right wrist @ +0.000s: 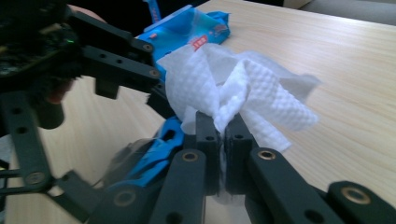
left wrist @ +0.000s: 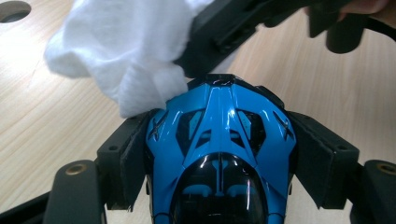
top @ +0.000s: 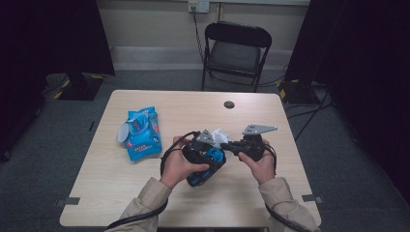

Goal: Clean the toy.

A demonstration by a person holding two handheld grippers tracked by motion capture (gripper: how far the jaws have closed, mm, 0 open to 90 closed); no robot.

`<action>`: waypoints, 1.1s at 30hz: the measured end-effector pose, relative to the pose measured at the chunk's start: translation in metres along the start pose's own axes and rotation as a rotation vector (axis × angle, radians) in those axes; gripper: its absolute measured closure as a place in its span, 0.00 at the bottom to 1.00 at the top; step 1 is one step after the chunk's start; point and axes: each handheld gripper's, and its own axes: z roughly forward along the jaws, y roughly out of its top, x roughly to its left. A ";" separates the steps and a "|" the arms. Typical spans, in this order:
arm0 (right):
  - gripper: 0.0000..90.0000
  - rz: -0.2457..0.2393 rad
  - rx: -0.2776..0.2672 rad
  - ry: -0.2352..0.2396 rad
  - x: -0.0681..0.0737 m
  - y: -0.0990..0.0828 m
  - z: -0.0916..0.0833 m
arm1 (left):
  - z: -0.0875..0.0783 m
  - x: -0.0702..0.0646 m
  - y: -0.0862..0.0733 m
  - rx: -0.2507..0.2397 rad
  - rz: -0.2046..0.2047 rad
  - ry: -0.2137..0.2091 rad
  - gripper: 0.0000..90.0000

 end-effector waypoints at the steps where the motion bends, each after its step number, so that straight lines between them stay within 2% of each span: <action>1: 0.97 -0.001 0.000 0.004 0.001 0.000 0.000 | 0.000 0.002 -0.002 0.007 -0.005 0.008 0.29; 14: 0.97 -0.021 0.002 0.060 0.007 -0.003 -0.004 | -0.003 0.011 -0.004 0.009 -0.024 0.037 0.29; 19: 0.97 -0.014 -0.009 0.087 0.011 -0.006 -0.005 | -0.003 0.013 -0.002 0.006 -0.023 0.048 0.29; 26: 0.97 -0.016 -0.002 0.106 0.015 -0.010 -0.007 | -0.003 0.019 -0.003 0.000 -0.042 0.060 0.29; 33: 0.97 -0.003 -0.047 0.073 0.011 -0.005 -0.017 | -0.004 0.018 -0.006 0.011 -0.042 0.057 0.29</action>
